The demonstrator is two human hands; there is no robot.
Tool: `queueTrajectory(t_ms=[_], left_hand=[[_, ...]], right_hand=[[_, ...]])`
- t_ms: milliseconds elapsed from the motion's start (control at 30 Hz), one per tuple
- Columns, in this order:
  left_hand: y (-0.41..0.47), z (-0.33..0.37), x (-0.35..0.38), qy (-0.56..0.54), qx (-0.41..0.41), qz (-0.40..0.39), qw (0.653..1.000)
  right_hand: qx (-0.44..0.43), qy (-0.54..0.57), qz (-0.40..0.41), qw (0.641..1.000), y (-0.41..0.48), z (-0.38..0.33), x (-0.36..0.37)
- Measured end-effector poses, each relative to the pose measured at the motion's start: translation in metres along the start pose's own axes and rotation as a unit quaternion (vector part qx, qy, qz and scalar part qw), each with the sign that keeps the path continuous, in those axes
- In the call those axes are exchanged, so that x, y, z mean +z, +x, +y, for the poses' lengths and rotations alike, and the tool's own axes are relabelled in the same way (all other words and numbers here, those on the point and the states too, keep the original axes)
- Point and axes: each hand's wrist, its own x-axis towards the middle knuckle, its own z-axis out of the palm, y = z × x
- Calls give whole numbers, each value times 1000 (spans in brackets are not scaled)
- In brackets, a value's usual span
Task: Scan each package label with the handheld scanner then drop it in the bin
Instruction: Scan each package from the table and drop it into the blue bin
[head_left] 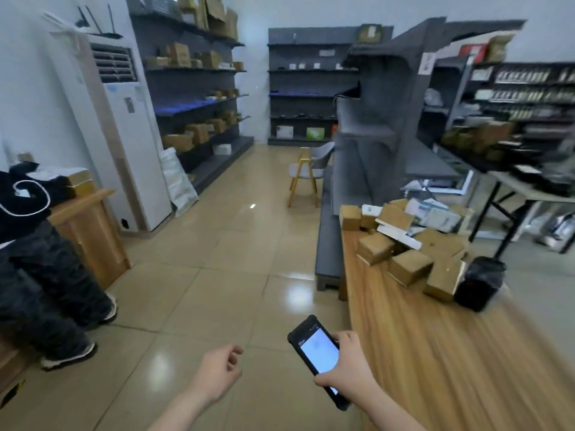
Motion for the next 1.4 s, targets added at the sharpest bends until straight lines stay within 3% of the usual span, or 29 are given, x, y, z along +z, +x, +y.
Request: queueTrajectory(t_ms=[367, 800, 1033, 1267, 1400], left_hand=[[152, 130, 88, 1, 146, -123, 982], [366, 280, 153, 53, 328, -244, 911], [396, 366, 204, 76, 389, -285, 873], [405, 453, 256, 35, 408, -270, 871], [418, 491, 287, 131, 446, -244, 851]], right_hand=[[175, 30, 129, 976, 35, 100, -94], [344, 57, 266, 899, 139, 149, -154], [412, 76, 300, 857, 143, 184, -162], [441, 90, 298, 841, 147, 231, -183], [439, 100, 289, 845, 152, 258, -184]])
